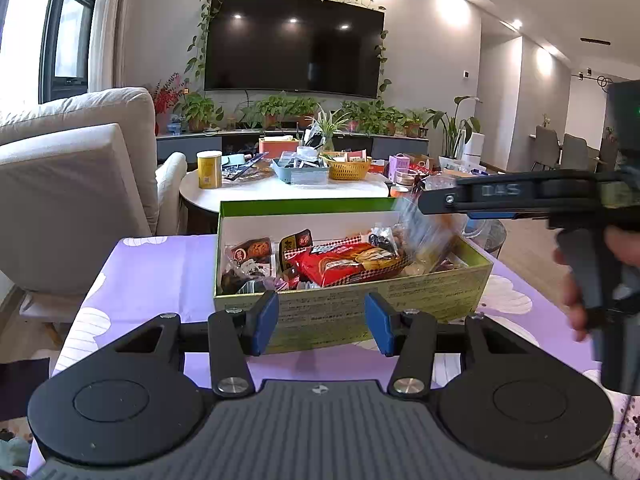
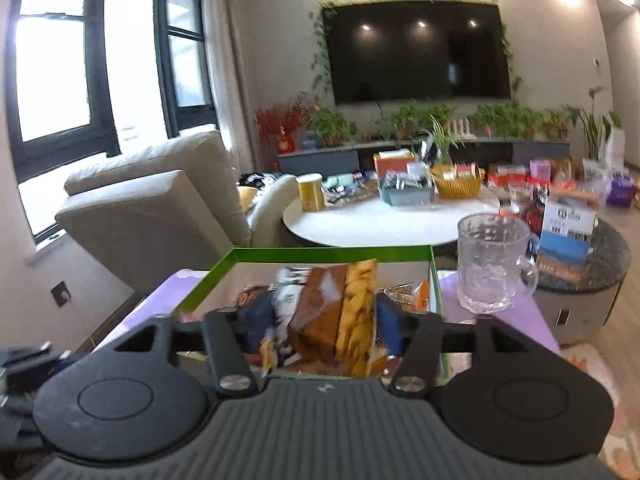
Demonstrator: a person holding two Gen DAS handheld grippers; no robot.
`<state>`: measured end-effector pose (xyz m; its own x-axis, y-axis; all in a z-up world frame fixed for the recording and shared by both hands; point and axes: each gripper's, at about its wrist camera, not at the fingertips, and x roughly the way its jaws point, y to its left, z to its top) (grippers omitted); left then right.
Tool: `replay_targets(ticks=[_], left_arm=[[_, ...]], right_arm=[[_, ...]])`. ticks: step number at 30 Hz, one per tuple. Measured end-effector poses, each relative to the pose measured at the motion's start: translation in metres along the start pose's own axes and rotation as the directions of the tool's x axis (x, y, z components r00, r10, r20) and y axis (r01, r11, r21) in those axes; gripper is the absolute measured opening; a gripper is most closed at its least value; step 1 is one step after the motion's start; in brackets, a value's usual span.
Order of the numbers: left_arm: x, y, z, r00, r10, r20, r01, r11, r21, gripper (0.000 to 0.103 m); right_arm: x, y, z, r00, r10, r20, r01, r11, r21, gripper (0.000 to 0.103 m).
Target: Organize snacks
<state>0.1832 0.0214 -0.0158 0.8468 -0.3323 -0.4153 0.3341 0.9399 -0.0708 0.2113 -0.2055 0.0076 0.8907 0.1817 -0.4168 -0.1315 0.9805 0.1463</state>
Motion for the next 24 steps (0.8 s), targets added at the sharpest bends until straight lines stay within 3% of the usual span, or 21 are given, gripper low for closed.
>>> replay_targets(ticks=[4, 10, 17, 24], left_arm=[[0.002, 0.002, -0.004, 1.0, 0.012, -0.002, -0.012, 1.0, 0.006, 0.048], [-0.001, 0.0, -0.008, 1.0, 0.01, -0.012, -0.01, 1.0, 0.001, 0.048], [-0.018, -0.004, -0.003, 0.999, 0.027, 0.021, -0.027, 0.999, 0.018, 0.048], [-0.039, -0.008, -0.002, 0.997, 0.058, 0.044, -0.059, 0.998, 0.022, 0.048]], right_arm=[[0.0, -0.006, -0.013, 0.997, -0.074, 0.026, 0.073, 0.997, 0.034, 0.046], [-0.015, -0.001, -0.03, 0.996, -0.089, -0.012, 0.089, 0.996, -0.024, 0.046], [-0.036, 0.028, -0.031, 0.994, -0.099, 0.048, 0.105, 0.983, -0.148, 0.046], [-0.067, 0.043, -0.036, 0.99, -0.101, 0.102, 0.117, 0.979, -0.165, 0.046]])
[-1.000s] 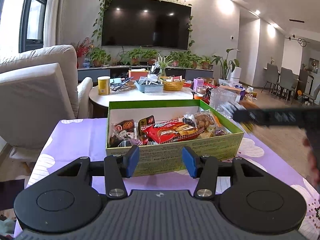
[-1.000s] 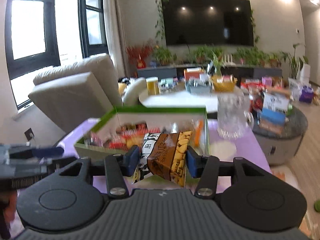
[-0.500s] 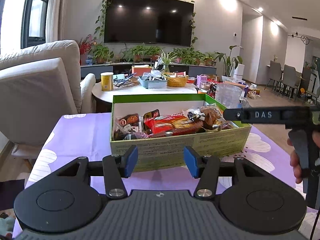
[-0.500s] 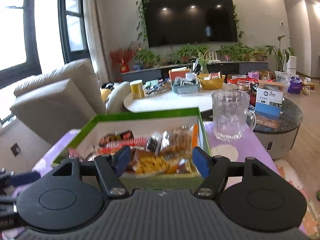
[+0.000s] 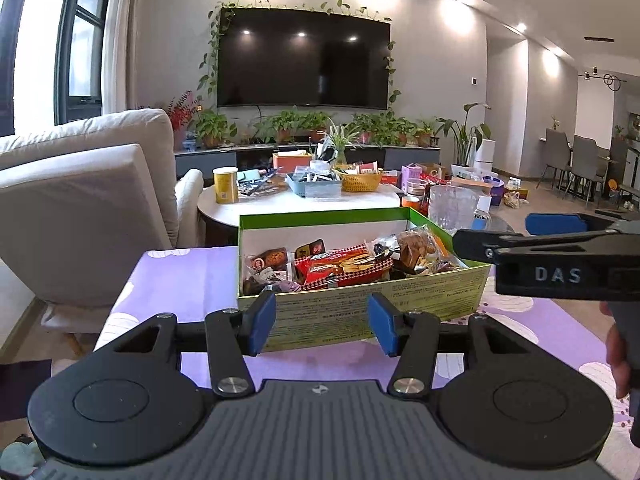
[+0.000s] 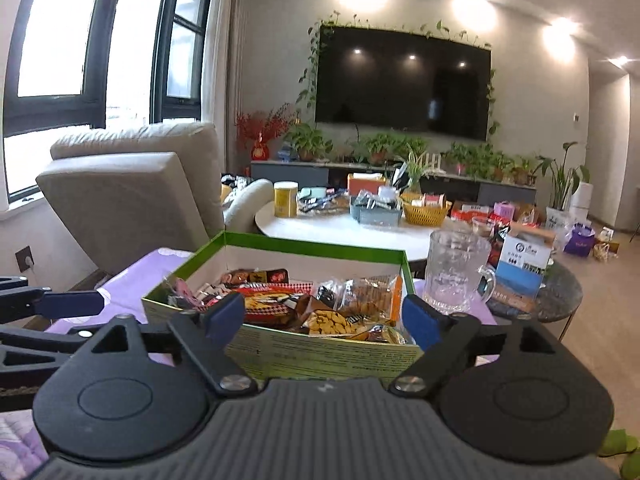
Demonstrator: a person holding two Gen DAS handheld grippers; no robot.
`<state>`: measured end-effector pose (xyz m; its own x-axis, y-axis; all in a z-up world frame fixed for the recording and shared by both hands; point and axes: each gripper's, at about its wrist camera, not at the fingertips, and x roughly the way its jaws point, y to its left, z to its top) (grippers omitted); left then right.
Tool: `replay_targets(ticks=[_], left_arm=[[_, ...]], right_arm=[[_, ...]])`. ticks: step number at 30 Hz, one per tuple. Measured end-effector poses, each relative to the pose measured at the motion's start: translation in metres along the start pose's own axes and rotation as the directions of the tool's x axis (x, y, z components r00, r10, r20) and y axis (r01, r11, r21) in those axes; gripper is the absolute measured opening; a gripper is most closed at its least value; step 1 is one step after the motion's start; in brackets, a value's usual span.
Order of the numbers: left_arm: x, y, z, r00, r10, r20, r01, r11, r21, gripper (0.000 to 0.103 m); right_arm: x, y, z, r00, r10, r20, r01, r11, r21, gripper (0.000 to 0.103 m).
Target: Organize snacks
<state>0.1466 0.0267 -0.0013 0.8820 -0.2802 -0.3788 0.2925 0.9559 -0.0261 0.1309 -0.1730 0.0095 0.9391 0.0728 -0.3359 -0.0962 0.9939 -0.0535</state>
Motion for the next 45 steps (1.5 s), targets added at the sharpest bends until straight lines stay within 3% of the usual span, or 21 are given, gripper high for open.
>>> replay_targets(ticks=[13, 20, 45], left_arm=[[-0.045, -0.007, 0.001, 0.995, 0.095, 0.024, -0.094, 0.995, -0.042, 0.048], [-0.046, -0.023, 0.0, 0.974, 0.222, -0.035, -0.223, 0.974, -0.037, 0.048], [-0.077, -0.039, -0.003, 0.975, 0.222, -0.03, -0.223, 0.975, -0.02, 0.048]], right_arm=[[-0.047, 0.001, -0.002, 0.999, 0.026, 0.038, -0.028, 0.997, 0.076, 0.046], [-0.065, -0.009, -0.01, 0.997, 0.038, 0.061, -0.049, 0.98, 0.193, 0.046], [-0.087, -0.009, -0.015, 0.997, 0.032, 0.066, -0.044, 0.981, 0.188, 0.046]])
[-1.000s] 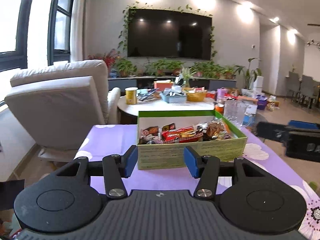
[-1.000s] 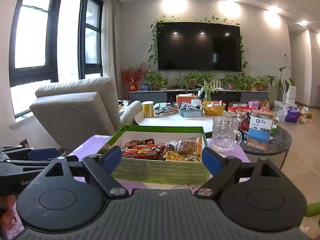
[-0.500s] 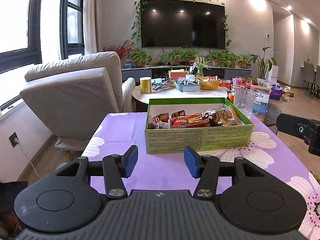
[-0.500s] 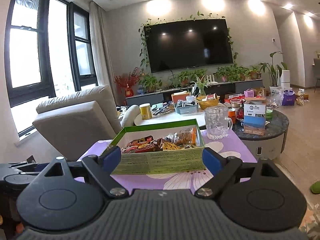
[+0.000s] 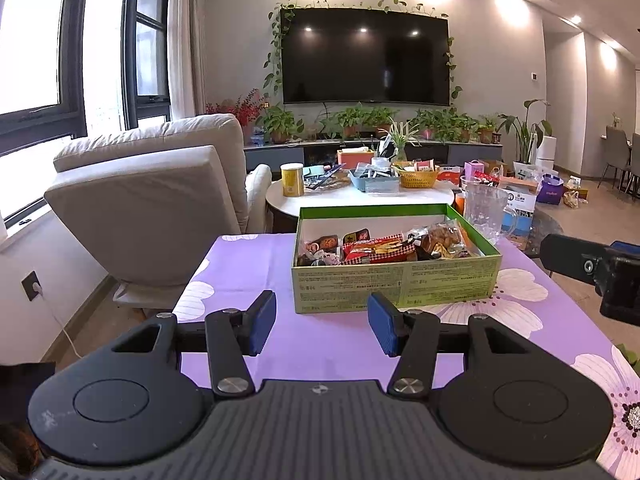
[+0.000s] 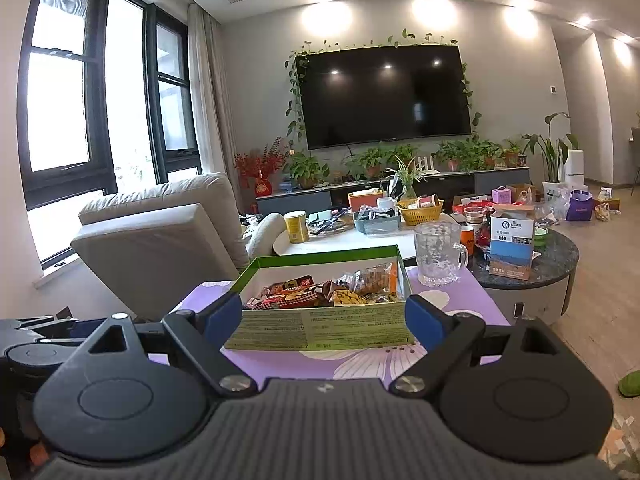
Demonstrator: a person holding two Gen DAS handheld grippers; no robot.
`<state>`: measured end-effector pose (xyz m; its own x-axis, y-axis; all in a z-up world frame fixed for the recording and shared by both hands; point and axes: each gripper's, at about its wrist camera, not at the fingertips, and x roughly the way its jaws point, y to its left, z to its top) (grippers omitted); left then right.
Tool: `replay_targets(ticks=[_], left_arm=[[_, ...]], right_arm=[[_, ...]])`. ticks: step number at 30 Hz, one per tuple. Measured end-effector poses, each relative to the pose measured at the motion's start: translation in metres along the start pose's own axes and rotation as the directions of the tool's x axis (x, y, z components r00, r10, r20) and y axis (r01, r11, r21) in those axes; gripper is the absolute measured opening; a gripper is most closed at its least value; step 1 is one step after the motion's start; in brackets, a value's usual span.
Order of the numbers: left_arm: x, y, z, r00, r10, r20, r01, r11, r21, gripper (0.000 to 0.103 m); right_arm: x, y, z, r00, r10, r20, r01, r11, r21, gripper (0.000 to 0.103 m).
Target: Organize snacks
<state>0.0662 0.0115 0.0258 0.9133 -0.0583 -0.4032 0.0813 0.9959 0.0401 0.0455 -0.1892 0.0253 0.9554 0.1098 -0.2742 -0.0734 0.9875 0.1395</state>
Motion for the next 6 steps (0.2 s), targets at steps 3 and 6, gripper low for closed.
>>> replay_targets(ticks=[3, 6], left_arm=[[0.0015, 0.0002, -0.001, 1.0, 0.004, -0.014, -0.004, 1.0, 0.001, 0.048], [0.0026, 0.0013, -0.0023, 1.0, 0.004, -0.021, -0.004, 1.0, -0.001, 0.048]], right_arm=[[0.0004, -0.0006, -0.0015, 1.0, -0.001, -0.009, 0.001, 1.0, 0.006, 0.046], [0.0, -0.0021, -0.0037, 1.0, -0.001, -0.014, 0.001, 1.0, 0.01, 0.046]])
